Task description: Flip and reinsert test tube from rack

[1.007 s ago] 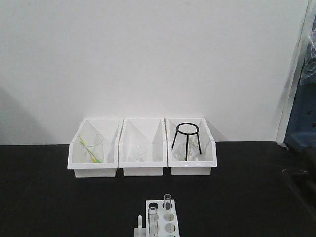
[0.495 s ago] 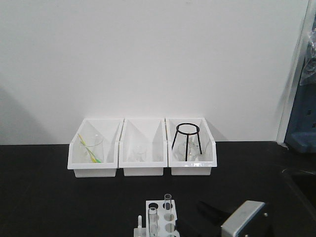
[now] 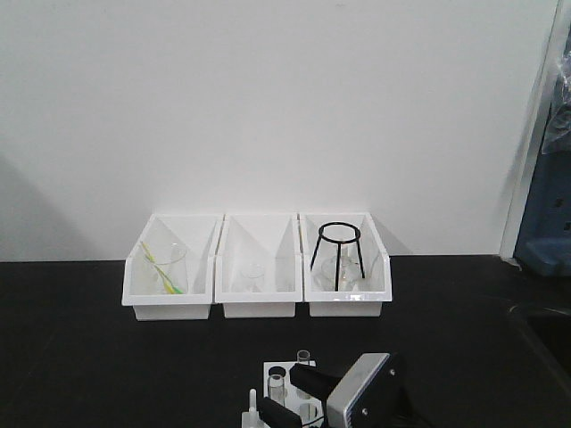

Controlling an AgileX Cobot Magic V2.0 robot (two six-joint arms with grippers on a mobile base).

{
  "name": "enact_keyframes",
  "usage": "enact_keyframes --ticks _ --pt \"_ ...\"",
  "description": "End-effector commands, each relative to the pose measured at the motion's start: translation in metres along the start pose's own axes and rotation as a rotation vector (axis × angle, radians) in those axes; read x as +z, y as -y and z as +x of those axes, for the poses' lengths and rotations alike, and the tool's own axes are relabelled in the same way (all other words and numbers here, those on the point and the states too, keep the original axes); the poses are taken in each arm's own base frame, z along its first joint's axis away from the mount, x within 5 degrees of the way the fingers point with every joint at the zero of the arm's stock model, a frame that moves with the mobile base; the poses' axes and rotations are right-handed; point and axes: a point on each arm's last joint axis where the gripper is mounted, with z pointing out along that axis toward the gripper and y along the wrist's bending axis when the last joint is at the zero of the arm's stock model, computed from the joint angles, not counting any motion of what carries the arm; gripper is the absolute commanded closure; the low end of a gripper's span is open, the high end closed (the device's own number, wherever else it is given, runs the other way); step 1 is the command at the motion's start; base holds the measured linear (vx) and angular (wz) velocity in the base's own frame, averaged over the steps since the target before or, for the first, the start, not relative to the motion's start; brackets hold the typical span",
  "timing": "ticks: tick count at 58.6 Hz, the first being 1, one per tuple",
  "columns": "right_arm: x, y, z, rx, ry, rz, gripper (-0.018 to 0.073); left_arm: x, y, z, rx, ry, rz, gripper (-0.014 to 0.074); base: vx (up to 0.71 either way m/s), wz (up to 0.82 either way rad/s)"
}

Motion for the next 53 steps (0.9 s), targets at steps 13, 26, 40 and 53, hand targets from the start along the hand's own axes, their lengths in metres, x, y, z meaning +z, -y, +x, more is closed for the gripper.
enact_keyframes --ticks 13,26,40,53 --pt "0.017 0.004 -0.016 -0.013 0.147 -0.038 0.0172 -0.001 0.001 -0.009 -0.014 0.093 0.014 0.0602 0.00 0.00" --pt "0.019 0.004 -0.015 -0.010 0.168 -0.045 0.0260 -0.001 0.001 -0.009 -0.014 0.093 0.014 0.0602 0.00 0.00" --pt "0.019 0.004 -0.016 -0.015 0.175 -0.047 0.0569 -0.001 0.001 -0.009 -0.014 0.093 0.014 0.0602 0.00 0.00" --pt "0.013 0.004 -0.031 -0.021 0.198 -0.038 0.0574 -0.001 0.001 -0.009 -0.014 0.093 0.014 0.0602 0.00 0.00"
